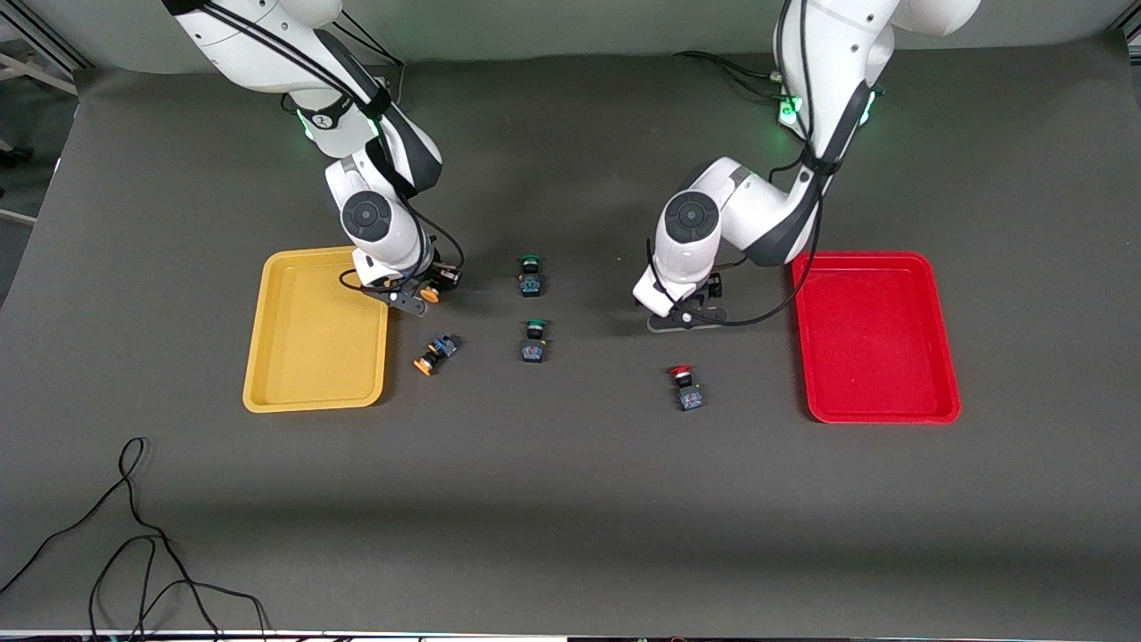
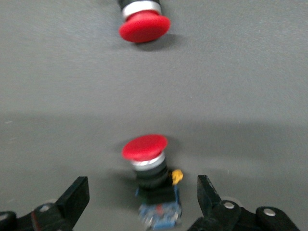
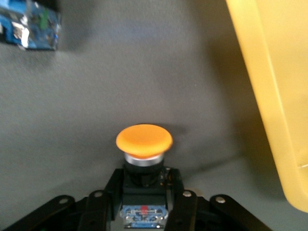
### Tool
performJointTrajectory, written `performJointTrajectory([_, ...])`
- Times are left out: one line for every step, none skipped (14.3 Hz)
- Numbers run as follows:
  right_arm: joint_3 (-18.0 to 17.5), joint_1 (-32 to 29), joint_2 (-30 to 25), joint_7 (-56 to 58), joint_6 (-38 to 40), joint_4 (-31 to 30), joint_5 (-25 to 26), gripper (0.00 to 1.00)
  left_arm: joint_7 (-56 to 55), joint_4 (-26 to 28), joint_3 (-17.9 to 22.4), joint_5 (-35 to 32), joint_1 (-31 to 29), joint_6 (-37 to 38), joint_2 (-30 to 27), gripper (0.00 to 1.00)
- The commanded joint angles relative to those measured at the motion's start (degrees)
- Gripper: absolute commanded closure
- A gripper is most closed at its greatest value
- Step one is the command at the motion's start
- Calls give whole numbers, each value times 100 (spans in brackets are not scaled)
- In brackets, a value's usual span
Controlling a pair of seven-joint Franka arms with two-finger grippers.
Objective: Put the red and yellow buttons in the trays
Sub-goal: 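Lift the red button with the left gripper while the right gripper drops the orange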
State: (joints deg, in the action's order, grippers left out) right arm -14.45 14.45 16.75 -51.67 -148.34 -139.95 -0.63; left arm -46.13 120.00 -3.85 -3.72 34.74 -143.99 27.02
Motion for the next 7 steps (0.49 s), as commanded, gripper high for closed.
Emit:
performJointTrajectory([126, -12, -574, -186, 574, 116, 10, 95, -212, -21, 7, -32, 6, -217, 163, 0])
performJointTrajectory([283, -39, -890, -160, 1100, 256, -25, 95, -221, -21, 7, -23, 6, -208, 154, 0])
performJointTrajectory([432, -48, -1197, -81, 1619, 414, -129, 95, -221, -21, 7, -23, 6, -208, 154, 1])
performJointTrajectory([643, -39, -1488, 146, 2050, 511, -278, 95, -221, -38, 7, -6, 6, -199, 137, 5])
performJointTrajectory([941, -39, -1691, 540, 2185, 495, -341, 95, -212, -38, 7, -6, 6, -173, 102, 17])
performJointTrajectory([1405, -30, -1754, 1048, 2213, 434, -350, 95, -212, -56, 7, -6, -2, -121, 75, 51])
performJointTrajectory([1932, -22, -1702, 1619, 2178, 303, -368, 95, -238, -56, 7, 12, -3, -103, 14, 96])
